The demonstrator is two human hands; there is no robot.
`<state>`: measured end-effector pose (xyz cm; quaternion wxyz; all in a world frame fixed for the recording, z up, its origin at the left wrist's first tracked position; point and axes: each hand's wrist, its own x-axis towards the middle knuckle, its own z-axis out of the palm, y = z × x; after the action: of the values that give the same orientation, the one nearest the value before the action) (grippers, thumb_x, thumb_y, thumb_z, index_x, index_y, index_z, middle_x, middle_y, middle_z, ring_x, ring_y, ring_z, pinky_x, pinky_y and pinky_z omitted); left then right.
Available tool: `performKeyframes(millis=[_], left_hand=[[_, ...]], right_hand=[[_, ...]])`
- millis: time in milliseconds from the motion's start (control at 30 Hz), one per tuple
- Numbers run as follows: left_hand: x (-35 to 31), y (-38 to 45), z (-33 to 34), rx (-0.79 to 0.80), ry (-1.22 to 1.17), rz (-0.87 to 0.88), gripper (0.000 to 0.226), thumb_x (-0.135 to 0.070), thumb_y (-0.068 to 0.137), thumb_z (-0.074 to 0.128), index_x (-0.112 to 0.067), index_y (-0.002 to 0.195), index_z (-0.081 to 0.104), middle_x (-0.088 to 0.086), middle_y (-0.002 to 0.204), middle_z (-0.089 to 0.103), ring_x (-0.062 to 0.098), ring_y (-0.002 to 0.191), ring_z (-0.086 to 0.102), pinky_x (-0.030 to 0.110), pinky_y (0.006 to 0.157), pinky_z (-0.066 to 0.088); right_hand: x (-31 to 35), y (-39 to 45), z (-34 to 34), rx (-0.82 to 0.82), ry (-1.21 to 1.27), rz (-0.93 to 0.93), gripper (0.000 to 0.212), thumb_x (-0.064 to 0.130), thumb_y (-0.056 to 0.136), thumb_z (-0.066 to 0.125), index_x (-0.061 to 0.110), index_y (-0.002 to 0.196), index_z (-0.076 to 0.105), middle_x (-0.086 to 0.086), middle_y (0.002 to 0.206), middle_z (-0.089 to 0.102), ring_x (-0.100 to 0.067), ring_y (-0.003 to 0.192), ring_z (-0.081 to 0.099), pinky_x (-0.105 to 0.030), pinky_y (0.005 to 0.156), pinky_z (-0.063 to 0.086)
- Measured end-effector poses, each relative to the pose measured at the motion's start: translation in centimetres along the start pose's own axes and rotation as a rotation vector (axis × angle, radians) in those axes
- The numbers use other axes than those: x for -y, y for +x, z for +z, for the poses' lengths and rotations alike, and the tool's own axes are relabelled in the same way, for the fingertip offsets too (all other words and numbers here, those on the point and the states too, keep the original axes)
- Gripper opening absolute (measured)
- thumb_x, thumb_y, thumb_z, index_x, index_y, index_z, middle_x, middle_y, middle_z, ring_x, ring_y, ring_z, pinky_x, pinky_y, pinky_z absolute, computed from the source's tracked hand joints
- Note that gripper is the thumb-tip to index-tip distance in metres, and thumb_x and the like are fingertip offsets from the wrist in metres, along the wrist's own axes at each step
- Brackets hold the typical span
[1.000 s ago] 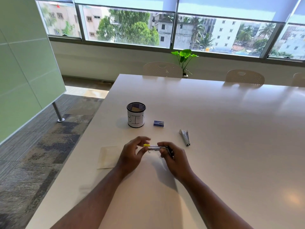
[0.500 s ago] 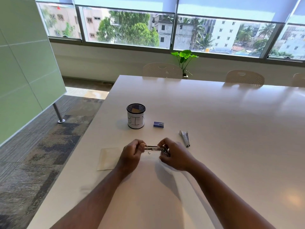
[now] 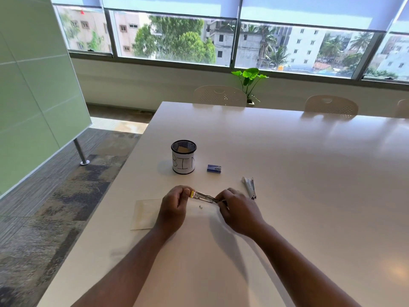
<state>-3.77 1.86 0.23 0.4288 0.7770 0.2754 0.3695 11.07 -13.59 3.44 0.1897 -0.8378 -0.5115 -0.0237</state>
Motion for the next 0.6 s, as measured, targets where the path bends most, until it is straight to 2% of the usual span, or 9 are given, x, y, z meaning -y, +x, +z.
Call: performKeyframes(millis=[100,200,300,367,433,600], left_hand=[[-0.1,0.0,0.2,-0.108,0.119,0.075,0.021,0.001,0.102,0.052,-0.008,0.106,0.071,0.004,0.102,0.070,0.014,0.098,0.065,0.018,0.090,0.048],[-0.1,-0.1,0.4,-0.071,0.281,0.072,0.024,0.000,0.097,0.059,-0.004,0.119,0.068,0.011,0.119,0.069,0.026,0.114,0.063,0.032,0.104,0.048],[0.0,-0.1,0.8,0.036,0.427,0.031,0.040,-0.012,0.097,0.062,-0.004,0.136,0.062,0.012,0.140,0.063,0.027,0.132,0.056,0.035,0.117,0.038],[0.1,-0.2,1.2,0.109,0.523,0.020,0.048,-0.019,0.100,0.057,-0.006,0.146,0.054,0.011,0.153,0.054,0.024,0.144,0.047,0.036,0.126,0.026],[0.3,-0.2,1.5,0.152,0.596,0.011,0.051,-0.024,0.102,0.052,-0.009,0.151,0.048,0.008,0.161,0.044,0.021,0.151,0.037,0.034,0.128,0.017],[0.5,-0.2,1.5,0.192,0.613,-0.001,0.051,-0.025,0.104,0.049,-0.011,0.153,0.046,0.006,0.165,0.037,0.020,0.155,0.029,0.032,0.129,0.017]], right_hand=[[-0.6,-0.6,1.1,-0.092,-0.020,0.084,0.025,0.035,0.101,0.048,0.027,0.114,0.067,0.006,0.114,0.068,-0.019,0.110,0.061,-0.033,0.086,0.049],[-0.7,-0.9,1.8,-0.187,0.013,0.173,0.020,0.033,0.100,0.053,0.023,0.108,0.069,0.003,0.110,0.070,-0.022,0.106,0.063,-0.035,0.085,0.051],[-0.8,-1.0,2.3,-0.257,0.045,0.242,0.016,0.031,0.098,0.059,0.021,0.103,0.071,0.002,0.106,0.071,-0.024,0.106,0.064,-0.036,0.086,0.052],[-1.0,-1.1,2.5,-0.296,0.075,0.260,0.015,0.029,0.096,0.063,0.021,0.103,0.073,0.001,0.105,0.072,-0.024,0.105,0.064,-0.036,0.088,0.052],[-1.1,-1.2,2.7,-0.302,0.069,0.255,0.016,0.030,0.097,0.063,0.021,0.104,0.074,0.001,0.105,0.072,-0.024,0.105,0.064,-0.036,0.089,0.052],[-1.4,-1.4,2.8,-0.271,0.002,0.224,0.024,0.036,0.100,0.058,0.020,0.106,0.076,-0.002,0.108,0.069,-0.027,0.108,0.062,-0.040,0.092,0.052]])
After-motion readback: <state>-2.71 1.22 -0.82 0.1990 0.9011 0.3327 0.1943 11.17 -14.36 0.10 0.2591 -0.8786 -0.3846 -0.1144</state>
